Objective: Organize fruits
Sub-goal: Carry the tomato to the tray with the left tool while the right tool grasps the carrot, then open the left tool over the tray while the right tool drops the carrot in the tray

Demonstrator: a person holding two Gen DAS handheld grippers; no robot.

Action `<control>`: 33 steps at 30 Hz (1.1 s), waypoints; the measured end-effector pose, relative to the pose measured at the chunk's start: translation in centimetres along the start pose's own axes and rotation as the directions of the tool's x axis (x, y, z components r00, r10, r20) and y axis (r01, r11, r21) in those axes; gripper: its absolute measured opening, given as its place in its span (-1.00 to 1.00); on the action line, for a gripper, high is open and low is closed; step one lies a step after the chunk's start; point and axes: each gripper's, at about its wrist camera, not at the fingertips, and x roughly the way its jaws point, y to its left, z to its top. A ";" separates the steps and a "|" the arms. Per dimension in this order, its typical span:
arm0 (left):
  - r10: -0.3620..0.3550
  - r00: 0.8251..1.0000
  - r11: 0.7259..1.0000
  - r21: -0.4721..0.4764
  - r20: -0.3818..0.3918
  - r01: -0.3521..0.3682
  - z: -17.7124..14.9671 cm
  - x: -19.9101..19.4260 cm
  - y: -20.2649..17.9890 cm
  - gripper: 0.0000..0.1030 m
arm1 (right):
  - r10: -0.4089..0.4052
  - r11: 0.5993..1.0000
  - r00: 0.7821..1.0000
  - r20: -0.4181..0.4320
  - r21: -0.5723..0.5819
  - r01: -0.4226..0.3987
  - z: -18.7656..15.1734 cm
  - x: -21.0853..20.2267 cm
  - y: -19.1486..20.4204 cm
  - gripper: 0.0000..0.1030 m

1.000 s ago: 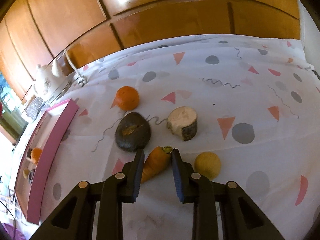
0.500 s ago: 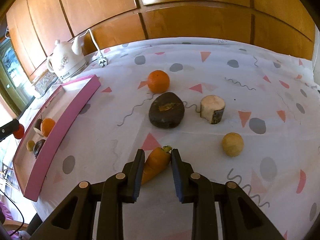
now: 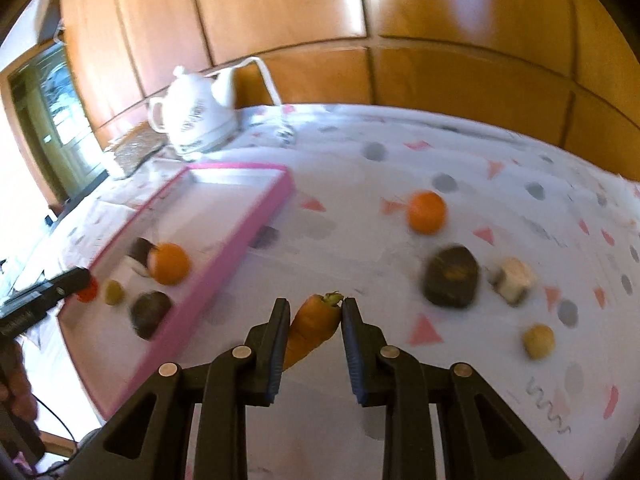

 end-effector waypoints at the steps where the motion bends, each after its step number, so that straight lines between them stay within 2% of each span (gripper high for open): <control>1: 0.005 1.000 1.000 0.001 0.001 -0.005 0.0 0.1 0.1 -0.52 | 0.008 1.000 1.000 0.003 -0.010 -0.008 0.3 0.1 0.5 -0.49; 10: 0.021 1.000 1.000 -0.023 -0.021 -0.022 0.0 1.0 1.2 -0.50 | 0.107 0.991 0.994 0.028 -0.089 -0.104 4.0 1.8 6.2 -0.49; 16: 0.024 0.999 0.999 -0.037 -0.030 -0.025 -0.1 1.3 1.5 -0.42 | 0.174 0.980 0.985 -0.007 -0.100 -0.174 4.8 3.6 8.4 -0.45; 18: 0.027 0.999 0.999 -0.040 -0.029 -0.028 0.0 1.3 1.6 -0.41 | 0.176 0.980 0.984 -0.018 -0.087 -0.177 4.6 4.0 8.5 -0.41; 23: 0.032 0.999 0.998 -0.044 -0.024 -0.033 0.0 1.2 1.6 -0.40 | 0.122 0.991 0.992 -0.034 -0.058 -0.124 3.0 3.6 7.3 -0.41; 25: 0.032 0.999 0.998 -0.044 -0.021 -0.032 -0.1 1.1 1.5 -0.29 | 0.115 0.993 0.992 -0.051 -0.029 -0.116 2.1 3.3 6.5 -0.41; 27: 0.033 0.999 0.998 -0.050 -0.011 -0.034 -0.1 0.9 1.4 -0.07 | 0.129 0.992 0.989 -0.067 0.009 -0.129 1.1 3.0 5.9 -0.41; 33: 0.032 0.999 0.999 -0.026 0.014 -0.032 -0.2 0.3 0.7 -0.01 | 0.204 0.978 0.972 -0.115 0.067 -0.197 0.2 3.3 6.2 -0.41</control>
